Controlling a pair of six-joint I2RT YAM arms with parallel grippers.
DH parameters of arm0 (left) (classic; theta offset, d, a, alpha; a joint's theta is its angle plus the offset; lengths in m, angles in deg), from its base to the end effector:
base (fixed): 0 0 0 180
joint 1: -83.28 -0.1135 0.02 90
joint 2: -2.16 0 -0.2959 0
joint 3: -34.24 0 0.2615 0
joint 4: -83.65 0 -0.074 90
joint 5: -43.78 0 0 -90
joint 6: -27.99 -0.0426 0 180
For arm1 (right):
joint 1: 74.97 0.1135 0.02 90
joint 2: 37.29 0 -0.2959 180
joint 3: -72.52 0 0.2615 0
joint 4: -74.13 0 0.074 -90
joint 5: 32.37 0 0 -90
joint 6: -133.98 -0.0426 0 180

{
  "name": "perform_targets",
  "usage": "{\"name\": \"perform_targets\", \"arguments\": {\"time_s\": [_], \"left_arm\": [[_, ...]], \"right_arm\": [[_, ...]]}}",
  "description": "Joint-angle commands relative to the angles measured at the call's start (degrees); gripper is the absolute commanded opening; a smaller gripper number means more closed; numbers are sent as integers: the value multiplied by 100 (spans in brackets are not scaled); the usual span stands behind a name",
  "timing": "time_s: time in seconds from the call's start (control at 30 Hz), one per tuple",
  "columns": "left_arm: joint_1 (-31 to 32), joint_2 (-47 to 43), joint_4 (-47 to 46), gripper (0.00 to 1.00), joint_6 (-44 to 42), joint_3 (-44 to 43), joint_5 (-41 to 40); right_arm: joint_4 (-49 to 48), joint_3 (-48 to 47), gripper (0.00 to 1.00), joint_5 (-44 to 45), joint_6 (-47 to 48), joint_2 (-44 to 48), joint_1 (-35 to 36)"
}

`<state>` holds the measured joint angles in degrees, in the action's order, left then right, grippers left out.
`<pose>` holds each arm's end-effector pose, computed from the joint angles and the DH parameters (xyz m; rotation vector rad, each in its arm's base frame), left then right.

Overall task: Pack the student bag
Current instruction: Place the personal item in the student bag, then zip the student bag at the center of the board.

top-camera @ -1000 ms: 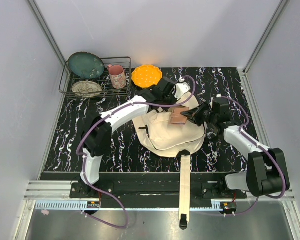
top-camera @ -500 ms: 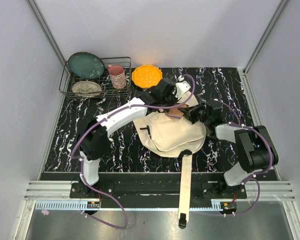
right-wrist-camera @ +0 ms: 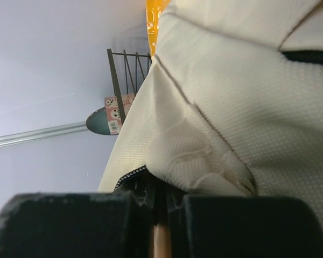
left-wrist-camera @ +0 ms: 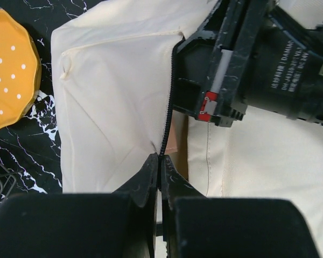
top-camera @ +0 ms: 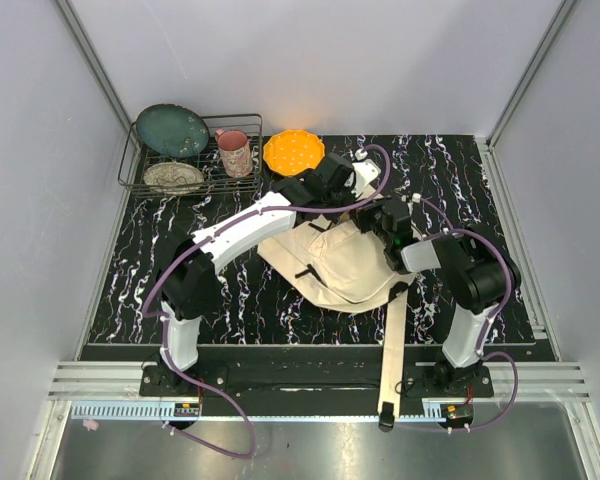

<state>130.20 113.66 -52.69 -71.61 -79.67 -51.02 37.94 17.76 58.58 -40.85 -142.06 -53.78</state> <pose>0.3286 -0.3462 0.3230 1.0501 2.0458 -0.2420 0.3515 0.1355 0.1714 1.0725 1.7037 1.2503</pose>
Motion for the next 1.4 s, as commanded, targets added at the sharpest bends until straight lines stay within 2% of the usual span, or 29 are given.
{"name": "perform_targets", "arguments": {"time_s": [0.0,0.03,0.1,0.13,0.17,0.27,0.3,0.4,0.53,0.57,0.63,0.67,0.7,0.8,0.87,0.9,0.93,0.97,1.0,1.07,1.13,1.23,1.37], "left_arm": [[81,-261,-174,0,-15,-439,154],[81,-243,-165,0,11,-430,189],[81,-191,-122,0,55,-413,155],[72,-190,-104,0,64,-395,111],[81,-199,-130,0,90,-378,24],[37,-217,-218,2,213,-342,-65],[11,-199,-209,6,257,-351,-74],[2,-182,-270,9,372,-334,-74],[-25,-181,-288,30,521,-316,-162],[-25,-199,-288,50,530,-307,-162],[-33,-243,-288,74,582,-228,-223],[-42,-339,-306,92,635,-176,-258],[-60,-409,-323,99,688,7,-302],[-295,-831,-551,99,1143,579,-434],[-568,-1164,-709,99,1776,1104,12],[-900,-1296,-780,99,2022,1325,214],[-1069,-1437,-1094,99,2459,1606,677],[-1227,-1769,-1358,99,2655,2296,917],[-1490,-1920,-1604,99,2883,2643,1111],[-1676,-2299,-2220,99,3411,3450,1533],[-1738,-2518,-2345,99,3596,3761,1465],[-1730,-2695,-2511,99,3833,4218,1412],[-1730,-2599,-2679,99,4124,4535,1622]], "right_arm": [[-313,-490,15,328,177,-237,17],[-102,-587,20,266,283,-193,17],[111,-492,41,20,581,-10,34],[224,-334,47,-33,678,114,26],[634,-281,58,-77,975,254,34],[1521,-140,73,-208,1652,852,43],[1665,-96,74,-253,1803,1114,43],[2113,71,76,-350,2155,1589,43],[3028,263,72,-271,2375,2223,52],[3255,334,71,-193,2506,2381,43],[3494,545,66,-122,2621,2899,43],[3773,590,64,61,2795,3084,52],[3933,599,63,150,2928,3451,43],[4373,476,57,283,3665,3980,43],[4628,134,52,109,4324,4078,43],[4568,37,52,-76,4596,4044,34],[4628,-242,52,-617,4991,3948,34],[4785,-436,49,-970,5229,3825,34],[4909,-638,48,-1331,5458,3424,34],[5557,-1333,44,-1912,5881,3017,34],[5525,-1684,43,-2456,6231,2647,52],[5631,-2046,43,-2774,6601,2392,87],[6523,-2818,42,-3030,7217,1813,184]]}}
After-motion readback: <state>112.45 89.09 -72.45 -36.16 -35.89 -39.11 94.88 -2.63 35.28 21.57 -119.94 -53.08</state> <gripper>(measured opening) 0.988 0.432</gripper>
